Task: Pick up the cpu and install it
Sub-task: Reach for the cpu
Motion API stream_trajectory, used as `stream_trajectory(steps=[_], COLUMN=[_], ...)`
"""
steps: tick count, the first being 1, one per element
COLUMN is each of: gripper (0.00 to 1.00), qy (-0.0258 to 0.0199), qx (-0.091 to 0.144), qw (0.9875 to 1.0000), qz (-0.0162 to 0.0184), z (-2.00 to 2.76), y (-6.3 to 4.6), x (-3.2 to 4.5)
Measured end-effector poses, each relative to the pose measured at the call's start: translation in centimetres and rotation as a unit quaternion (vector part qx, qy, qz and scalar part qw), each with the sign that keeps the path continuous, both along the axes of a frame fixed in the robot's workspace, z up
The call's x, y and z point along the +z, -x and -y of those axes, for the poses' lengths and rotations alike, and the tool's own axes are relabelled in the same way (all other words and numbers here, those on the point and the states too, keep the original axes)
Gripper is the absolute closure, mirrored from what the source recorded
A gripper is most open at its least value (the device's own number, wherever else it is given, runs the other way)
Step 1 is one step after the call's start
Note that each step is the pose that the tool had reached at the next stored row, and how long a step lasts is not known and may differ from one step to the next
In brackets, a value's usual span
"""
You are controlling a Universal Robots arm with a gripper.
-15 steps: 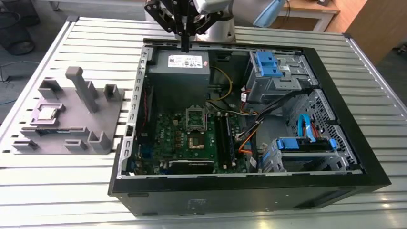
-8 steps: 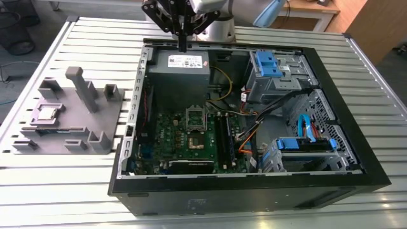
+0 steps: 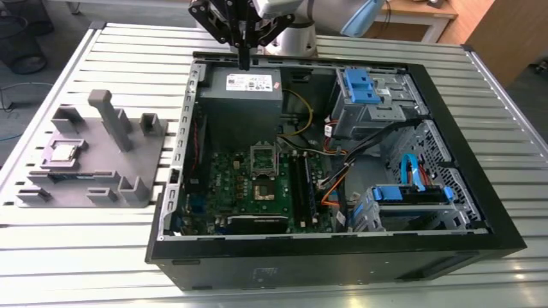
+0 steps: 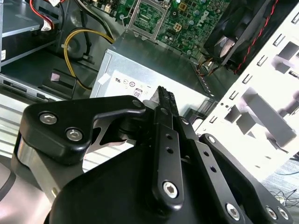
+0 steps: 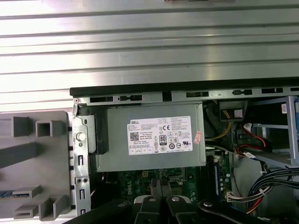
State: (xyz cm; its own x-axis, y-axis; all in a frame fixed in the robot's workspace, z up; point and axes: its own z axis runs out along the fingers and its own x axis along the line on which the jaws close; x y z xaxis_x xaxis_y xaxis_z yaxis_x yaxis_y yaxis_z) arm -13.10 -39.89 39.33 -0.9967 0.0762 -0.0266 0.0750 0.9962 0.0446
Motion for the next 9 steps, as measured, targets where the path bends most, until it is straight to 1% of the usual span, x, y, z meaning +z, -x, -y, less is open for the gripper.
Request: stream_trajectory(steps=[9], gripper=[0.89], qy=[0.0], qx=[0.0], qw=[1.0], qz=[0.0], z=[0.0], y=[0.21], x=[0.0])
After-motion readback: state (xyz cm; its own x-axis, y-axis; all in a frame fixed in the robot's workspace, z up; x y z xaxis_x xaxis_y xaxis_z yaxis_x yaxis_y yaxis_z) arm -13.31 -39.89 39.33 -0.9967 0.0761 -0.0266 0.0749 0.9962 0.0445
